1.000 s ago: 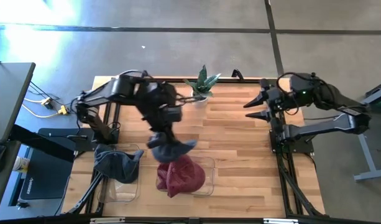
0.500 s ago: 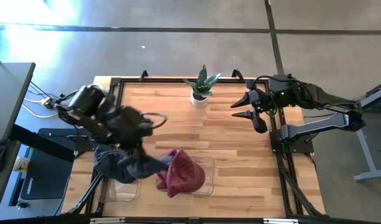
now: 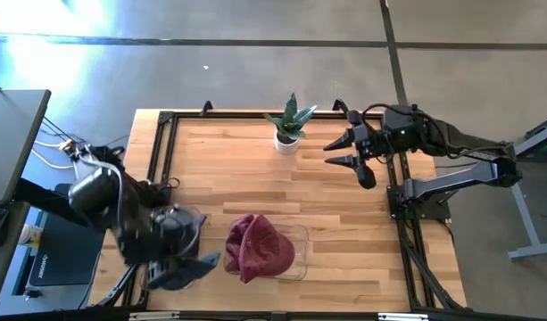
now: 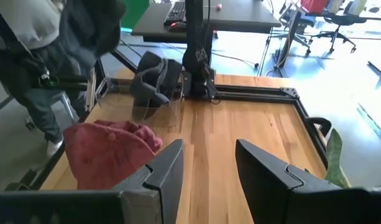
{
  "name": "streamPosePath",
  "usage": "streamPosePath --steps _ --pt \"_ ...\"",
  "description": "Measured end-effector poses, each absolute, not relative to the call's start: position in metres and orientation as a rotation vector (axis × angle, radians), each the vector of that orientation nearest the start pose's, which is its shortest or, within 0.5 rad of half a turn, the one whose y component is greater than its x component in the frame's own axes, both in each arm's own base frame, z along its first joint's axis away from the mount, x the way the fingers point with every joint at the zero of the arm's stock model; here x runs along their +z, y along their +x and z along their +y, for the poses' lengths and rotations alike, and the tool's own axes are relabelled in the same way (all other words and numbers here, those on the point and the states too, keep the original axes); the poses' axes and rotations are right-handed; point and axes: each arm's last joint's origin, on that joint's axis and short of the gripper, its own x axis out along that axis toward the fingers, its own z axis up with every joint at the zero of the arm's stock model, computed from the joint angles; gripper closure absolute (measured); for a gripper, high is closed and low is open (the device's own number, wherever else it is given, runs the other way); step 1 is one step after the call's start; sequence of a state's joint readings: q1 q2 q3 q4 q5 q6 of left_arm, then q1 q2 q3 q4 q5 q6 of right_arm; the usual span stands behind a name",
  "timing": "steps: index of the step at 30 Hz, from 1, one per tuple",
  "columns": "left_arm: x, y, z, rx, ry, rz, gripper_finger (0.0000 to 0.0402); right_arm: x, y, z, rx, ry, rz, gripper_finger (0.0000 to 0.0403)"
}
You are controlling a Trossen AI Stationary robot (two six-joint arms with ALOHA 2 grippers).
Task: Pick & Place hat
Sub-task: Put the blue cap into the left transparent bin
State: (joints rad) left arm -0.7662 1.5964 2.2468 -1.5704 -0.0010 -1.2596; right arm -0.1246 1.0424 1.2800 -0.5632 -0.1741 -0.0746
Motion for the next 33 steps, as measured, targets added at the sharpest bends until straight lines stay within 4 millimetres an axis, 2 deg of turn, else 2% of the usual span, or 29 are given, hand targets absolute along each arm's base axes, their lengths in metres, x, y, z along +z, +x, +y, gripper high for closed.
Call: streamPosePath --steps 6,10,14,19,25,28,33 --pt "0.456 0.149 -0.196 0.09 -0.747 1.19 0.0396 0.418 0.202 -0.02 0.053 0.025 0.312 0.0261" --pt "0.439 0.131 -0.204 0.18 -0.748 1.182 0.0396 0.417 0.202 -0.02 0.048 0.059 0.313 0.0261" --pt "0.43 0.119 -0.205 0.243 -0.751 1.11 0.0396 0.418 0.202 -0.02 0.04 0.109 0.314 0.0261" --pt "0.423 0.111 -0.207 0.258 -0.686 0.983 0.0396 0.418 0.202 -0.02 0.032 0.164 0.312 0.0263" --pt "0.41 0.111 -0.209 0.284 -0.631 0.982 0.0396 0.421 0.203 -0.02 0.027 0.215 0.282 0.0263" --pt "0.393 0.107 -0.212 0.313 -0.572 0.99 0.0396 0.423 0.203 -0.02 0.026 0.234 0.262 0.0263" --pt "0.354 0.099 -0.218 0.448 -0.551 0.983 0.0396 0.423 0.203 -0.02 0.024 0.247 0.259 0.0263"
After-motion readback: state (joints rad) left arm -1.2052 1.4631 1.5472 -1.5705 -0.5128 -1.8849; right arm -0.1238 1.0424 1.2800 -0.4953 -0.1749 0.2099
